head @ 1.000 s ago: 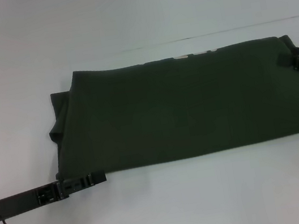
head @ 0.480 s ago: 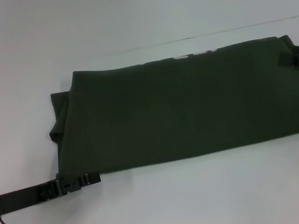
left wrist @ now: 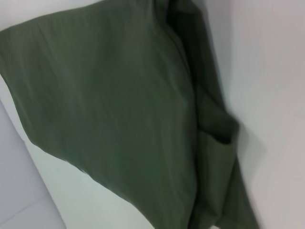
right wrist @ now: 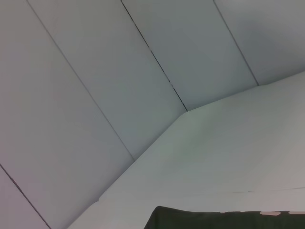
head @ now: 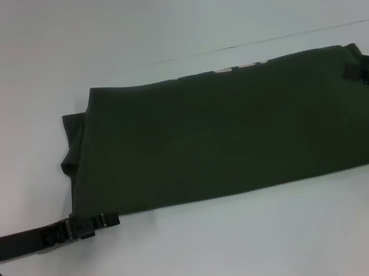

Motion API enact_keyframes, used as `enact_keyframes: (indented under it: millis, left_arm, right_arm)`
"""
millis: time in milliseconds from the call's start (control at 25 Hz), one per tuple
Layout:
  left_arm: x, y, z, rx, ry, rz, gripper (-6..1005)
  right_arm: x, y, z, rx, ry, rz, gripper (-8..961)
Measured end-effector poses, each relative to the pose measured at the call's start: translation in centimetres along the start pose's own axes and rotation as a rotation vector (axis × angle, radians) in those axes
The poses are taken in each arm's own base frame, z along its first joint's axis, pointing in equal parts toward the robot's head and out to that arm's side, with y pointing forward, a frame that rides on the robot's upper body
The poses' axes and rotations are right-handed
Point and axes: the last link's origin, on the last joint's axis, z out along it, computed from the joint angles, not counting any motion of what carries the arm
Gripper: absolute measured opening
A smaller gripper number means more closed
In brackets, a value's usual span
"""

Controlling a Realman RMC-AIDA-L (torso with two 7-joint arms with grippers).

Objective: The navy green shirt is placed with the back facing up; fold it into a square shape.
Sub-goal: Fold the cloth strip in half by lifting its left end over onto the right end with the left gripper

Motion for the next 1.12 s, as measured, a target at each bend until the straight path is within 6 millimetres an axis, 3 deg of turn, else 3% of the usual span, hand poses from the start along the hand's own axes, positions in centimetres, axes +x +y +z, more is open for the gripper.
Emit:
enact_keyframes:
  millis: [1120]
  left_arm:
    - [0.82,-0.14,-0.19,-0.003,-0.021,-0.251,848]
  right_arm:
    - [-0.68,-0.16,-0.13,0.002,0.001,0.009,899]
